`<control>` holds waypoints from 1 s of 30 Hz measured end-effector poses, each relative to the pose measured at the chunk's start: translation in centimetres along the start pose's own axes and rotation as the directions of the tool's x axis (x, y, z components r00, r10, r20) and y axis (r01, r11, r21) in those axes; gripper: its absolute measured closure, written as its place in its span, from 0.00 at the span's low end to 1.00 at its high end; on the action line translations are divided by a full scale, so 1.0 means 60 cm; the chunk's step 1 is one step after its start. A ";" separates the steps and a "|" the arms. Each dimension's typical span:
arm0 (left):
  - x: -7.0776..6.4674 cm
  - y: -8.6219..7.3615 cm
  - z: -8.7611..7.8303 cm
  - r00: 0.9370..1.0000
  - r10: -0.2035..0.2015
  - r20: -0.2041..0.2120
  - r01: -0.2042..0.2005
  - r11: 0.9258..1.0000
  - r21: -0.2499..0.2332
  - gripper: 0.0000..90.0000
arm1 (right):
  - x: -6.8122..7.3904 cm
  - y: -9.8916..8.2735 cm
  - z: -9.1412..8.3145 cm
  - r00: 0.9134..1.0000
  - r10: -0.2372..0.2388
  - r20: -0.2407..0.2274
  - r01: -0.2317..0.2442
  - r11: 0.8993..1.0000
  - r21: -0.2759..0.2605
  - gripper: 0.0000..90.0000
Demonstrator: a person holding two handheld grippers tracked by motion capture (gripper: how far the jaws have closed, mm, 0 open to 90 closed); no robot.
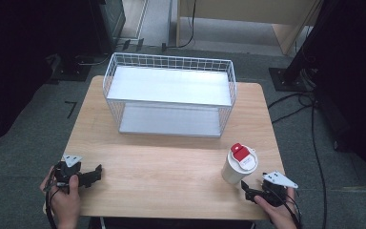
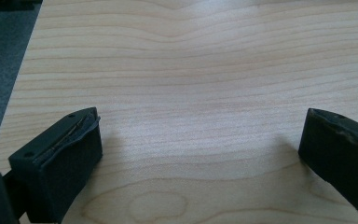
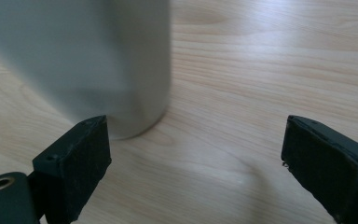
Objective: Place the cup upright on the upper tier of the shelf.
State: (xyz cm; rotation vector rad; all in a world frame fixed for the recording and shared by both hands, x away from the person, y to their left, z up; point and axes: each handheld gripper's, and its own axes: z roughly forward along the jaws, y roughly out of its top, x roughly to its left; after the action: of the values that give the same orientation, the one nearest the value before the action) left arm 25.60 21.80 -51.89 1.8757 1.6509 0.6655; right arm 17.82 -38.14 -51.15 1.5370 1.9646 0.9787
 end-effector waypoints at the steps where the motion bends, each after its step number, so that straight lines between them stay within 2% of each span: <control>1: 0.000 0.000 0.000 1.000 0.000 0.000 0.000 1.000 0.000 0.00 | 0.007 0.001 0.000 1.000 -0.023 -0.007 0.023 1.000 0.006 0.09; 2: 0.000 0.000 0.000 1.000 0.000 0.000 0.000 1.000 0.000 0.00 | 0.009 0.001 0.000 0.999 -0.033 -0.009 0.033 0.999 0.006 0.09; 8: 0.000 0.000 0.000 1.000 0.001 0.000 -0.001 1.000 0.001 0.00 | 0.017 0.005 -0.003 0.999 -0.023 -0.049 0.022 1.000 -0.015 0.09; 12: 0.000 0.000 0.000 1.000 0.000 0.000 0.000 1.000 0.000 0.00 | 0.020 0.009 -0.004 0.998 -0.014 -0.060 0.012 1.000 -0.028 0.09; 15: 0.000 0.000 0.000 1.000 0.001 0.000 -0.001 1.000 0.001 0.00 | 0.024 0.014 -0.007 0.996 0.005 -0.086 -0.010 0.998 -0.055 0.09; 16: 0.000 0.000 0.000 1.000 0.001 0.000 -0.001 1.000 0.001 0.00 | 0.026 0.021 -0.011 0.992 0.033 -0.122 -0.043 0.995 -0.086 0.09; 18: 0.000 0.000 0.000 1.000 0.001 0.000 -0.001 1.000 0.001 0.00 | 0.026 0.023 -0.012 0.990 0.036 -0.133 -0.049 0.994 -0.094 0.09; 19: 0.000 0.000 0.000 1.000 0.001 0.000 -0.001 1.000 0.001 0.00 | 0.031 0.028 -0.013 0.988 0.037 -0.147 -0.054 0.992 -0.115 0.09; 23: 0.000 0.000 0.000 1.000 0.001 0.000 -0.001 1.000 0.001 0.00 | 0.043 0.037 -0.010 0.987 0.026 -0.157 -0.049 0.989 -0.142 0.13; 30: 0.000 0.000 0.000 1.000 0.000 0.000 0.000 1.000 0.000 0.00 | 0.054 0.049 -0.003 0.990 0.027 -0.135 -0.050 0.984 -0.173 0.14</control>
State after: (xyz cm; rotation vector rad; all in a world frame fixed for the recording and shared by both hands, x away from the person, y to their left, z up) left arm 25.60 21.80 -51.89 1.8761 1.6510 0.6656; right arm 18.67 -34.71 -48.57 1.4495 1.8843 1.2640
